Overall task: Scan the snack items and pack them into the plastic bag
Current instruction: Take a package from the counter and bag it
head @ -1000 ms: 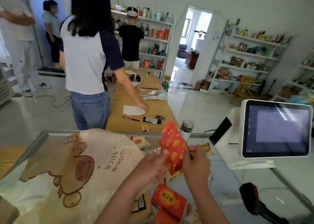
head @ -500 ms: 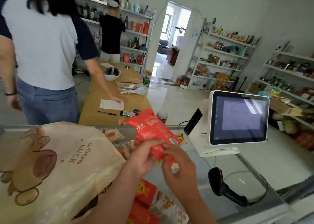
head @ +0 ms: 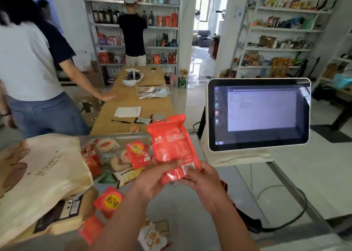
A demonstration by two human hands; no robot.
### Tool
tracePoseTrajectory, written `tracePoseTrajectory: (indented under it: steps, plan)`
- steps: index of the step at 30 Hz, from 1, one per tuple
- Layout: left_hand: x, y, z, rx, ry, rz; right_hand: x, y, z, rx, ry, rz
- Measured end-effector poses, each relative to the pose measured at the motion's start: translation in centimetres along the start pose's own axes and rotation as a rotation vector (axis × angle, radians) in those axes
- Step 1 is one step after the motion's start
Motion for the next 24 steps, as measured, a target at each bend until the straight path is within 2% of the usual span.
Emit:
tracePoseTrajectory:
  steps: [3, 8, 12, 16, 24]
  plan:
    - [0.9, -0.3, -1.2, 0.036, 0.119, 0.031, -1.1, 0.1, 0.2, 0.027, -0.005, -0.038]
    - [0.1, 0.4, -1.6, 0.055, 0.146, 0.066, -1.3, 0.6, 0.7, 0.057, -0.009, -0.1]
    - [-1.2, 1.2, -1.9, 0.014, 0.1, 0.085, -0.5, 0.7, 1.6, 0.003, -0.161, -0.035]
    - [-1.7, 1.9, -2.4, -0.025, 0.043, 0.028, -0.5, 0.6, 1.4, -0.051, -0.4, 0.069]
    - [-1.2, 2.4, -4.9, -0.105, -0.017, -0.101, -0.7, -1.3, 1.0, -0.185, -0.57, 0.263]
Point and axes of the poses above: each hand's wrist, its own y-axis towards the middle knuckle, its own x-axis out of the palm, z = x × y, the point moved 2 cm from there along y, towards the middle knuckle, and after that the axes turned 13 degrees about z, right-handed, at the moved point
